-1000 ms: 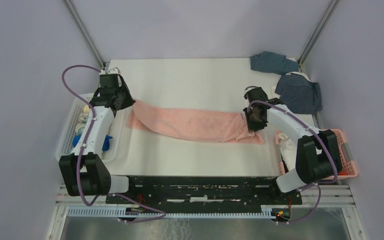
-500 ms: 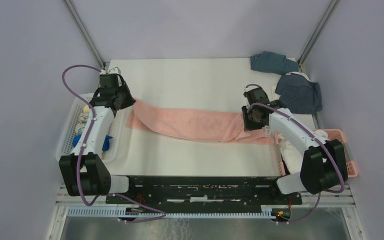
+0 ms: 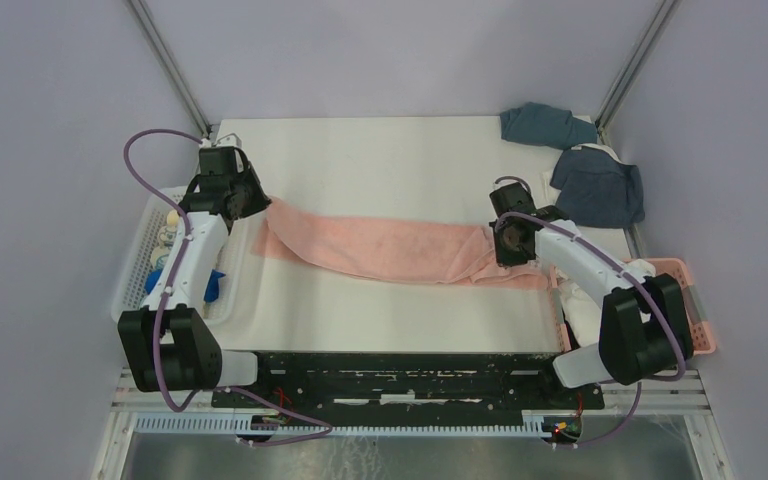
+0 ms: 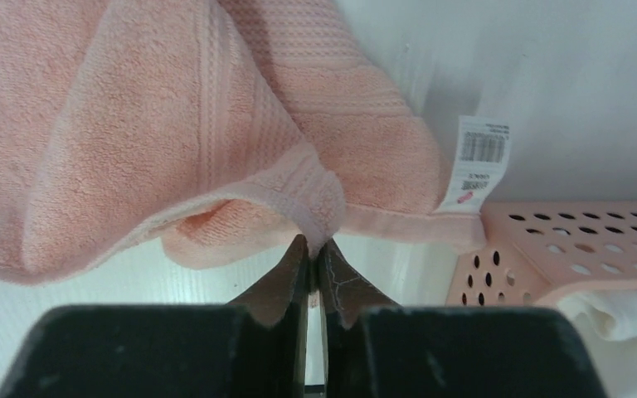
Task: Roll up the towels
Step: Flatten out the towel at the center of the board.
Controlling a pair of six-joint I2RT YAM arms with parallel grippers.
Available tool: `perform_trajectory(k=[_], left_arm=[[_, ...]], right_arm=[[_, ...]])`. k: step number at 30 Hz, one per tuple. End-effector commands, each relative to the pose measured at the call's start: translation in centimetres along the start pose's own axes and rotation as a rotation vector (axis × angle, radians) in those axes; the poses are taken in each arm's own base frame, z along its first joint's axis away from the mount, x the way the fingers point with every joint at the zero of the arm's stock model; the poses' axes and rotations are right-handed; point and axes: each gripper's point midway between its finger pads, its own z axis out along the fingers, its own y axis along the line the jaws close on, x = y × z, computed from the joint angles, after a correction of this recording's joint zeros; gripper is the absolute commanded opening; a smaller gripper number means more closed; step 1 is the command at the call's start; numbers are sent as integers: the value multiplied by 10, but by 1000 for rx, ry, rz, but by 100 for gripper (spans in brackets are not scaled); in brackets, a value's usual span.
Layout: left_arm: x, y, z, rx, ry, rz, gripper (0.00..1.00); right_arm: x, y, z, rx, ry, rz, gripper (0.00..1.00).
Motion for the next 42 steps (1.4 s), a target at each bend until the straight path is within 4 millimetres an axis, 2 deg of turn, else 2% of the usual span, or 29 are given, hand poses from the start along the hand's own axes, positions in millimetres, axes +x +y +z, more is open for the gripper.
perform_trajectory(k=[1, 4, 7, 11, 14, 18, 19, 21, 26, 28, 31, 35, 38, 42], left_arm=[[-39, -9, -11, 7, -103, -19, 3], [-66, -10, -22, -18, -165, -30, 3], [-100, -14, -41, -25, -245, -42, 3], [-145, -21, -74, -10, -351, -72, 3], [-170, -25, -104, 9, -433, -90, 3], [-184, -23, -139, -4, -514, -108, 3], [-186, -18, -149, -32, -533, -110, 3], [-186, -11, -160, -74, -544, -102, 3], [-186, 0, -182, -146, -568, -82, 3], [-188, 2, -189, -161, -578, -76, 3], [-189, -5, -180, -126, -553, -55, 3], [-187, -22, -141, -32, -475, -32, 3], [-185, -26, -96, -2, -396, -37, 3], [-176, -28, -10, 28, -253, -52, 3]], right_arm=[[-25, -25, -35, 107, -106, -25, 9], [-41, -45, -68, 188, -184, -35, 1], [-61, -72, -110, 304, -284, -48, 1], [-79, -104, -167, 444, -386, -52, 0], [-83, -116, -202, 470, -455, -53, 0], [-72, -126, -235, 461, -523, -75, 1], [-63, -131, -249, 463, -551, -83, 0], [-52, -136, -262, 455, -580, -93, 0], [-30, -131, -279, 352, -645, -130, 0], [-26, -120, -279, 281, -661, -165, 0], [-26, -108, -271, 219, -648, -204, 0], [-41, -111, -248, 294, -565, -215, 0], [-65, -117, -222, 403, -519, -210, 0], [-104, -120, -165, 506, -430, -197, 1]])
